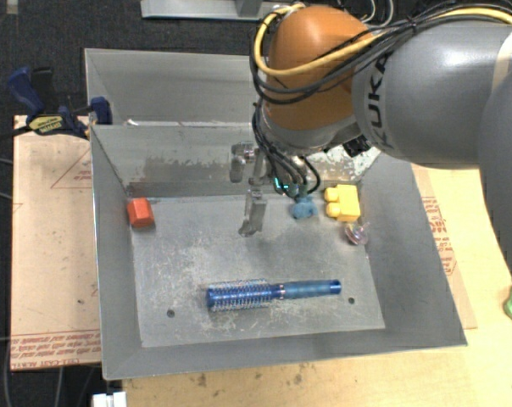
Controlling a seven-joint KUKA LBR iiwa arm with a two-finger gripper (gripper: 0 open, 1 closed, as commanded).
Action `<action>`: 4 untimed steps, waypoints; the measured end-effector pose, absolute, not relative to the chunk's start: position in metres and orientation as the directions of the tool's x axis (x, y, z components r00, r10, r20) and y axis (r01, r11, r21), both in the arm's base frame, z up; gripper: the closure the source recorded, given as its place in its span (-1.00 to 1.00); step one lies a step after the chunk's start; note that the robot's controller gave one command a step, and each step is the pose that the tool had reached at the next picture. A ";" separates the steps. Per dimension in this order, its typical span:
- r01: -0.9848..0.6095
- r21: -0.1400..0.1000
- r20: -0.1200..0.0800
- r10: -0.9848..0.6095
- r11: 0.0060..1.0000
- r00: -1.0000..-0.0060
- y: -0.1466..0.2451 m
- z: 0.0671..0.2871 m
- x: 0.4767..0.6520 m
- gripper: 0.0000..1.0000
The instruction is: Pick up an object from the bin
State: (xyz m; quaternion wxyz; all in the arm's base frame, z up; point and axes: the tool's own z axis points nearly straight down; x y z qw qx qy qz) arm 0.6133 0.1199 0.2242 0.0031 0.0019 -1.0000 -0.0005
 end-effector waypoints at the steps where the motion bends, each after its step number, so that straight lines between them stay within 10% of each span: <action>1: -0.191 0.003 0.012 -0.191 0.982 -0.982 0.083 0.068 0.526 -1.00; 3: -0.050 0.001 0.001 -0.050 0.999 -0.999 0.073 0.108 0.512 -1.00; 4: 0.037 0.001 0.002 0.037 0.999 -0.999 0.067 0.068 0.495 -1.00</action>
Offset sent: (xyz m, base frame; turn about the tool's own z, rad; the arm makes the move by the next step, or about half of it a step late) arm -0.0846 -0.0377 -0.1542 -0.1893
